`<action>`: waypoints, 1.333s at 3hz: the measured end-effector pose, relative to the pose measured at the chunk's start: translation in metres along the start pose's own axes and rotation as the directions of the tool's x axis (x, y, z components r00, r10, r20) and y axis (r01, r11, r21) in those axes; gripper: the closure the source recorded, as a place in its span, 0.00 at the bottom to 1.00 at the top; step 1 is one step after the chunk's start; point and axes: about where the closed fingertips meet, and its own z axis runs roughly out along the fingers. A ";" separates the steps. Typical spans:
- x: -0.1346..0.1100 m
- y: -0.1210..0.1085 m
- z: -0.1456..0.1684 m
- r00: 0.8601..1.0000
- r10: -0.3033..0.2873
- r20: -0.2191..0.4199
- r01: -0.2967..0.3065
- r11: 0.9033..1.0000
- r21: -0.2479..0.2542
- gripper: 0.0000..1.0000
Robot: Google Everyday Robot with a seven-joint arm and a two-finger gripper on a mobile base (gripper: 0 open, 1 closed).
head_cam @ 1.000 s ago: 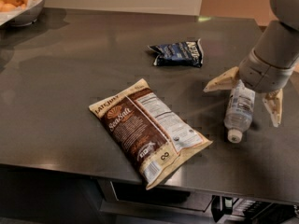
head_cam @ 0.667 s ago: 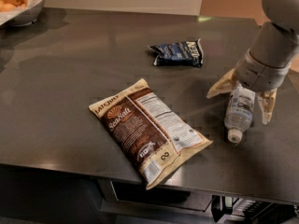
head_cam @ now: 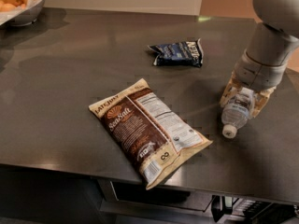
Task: Place blue plastic bottle upright
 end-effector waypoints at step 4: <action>0.000 -0.060 -0.103 0.822 0.408 0.397 -0.540 0.779 0.319 1.00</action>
Offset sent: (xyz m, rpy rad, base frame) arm 0.0128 0.0277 0.0984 0.3823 0.1650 -0.3450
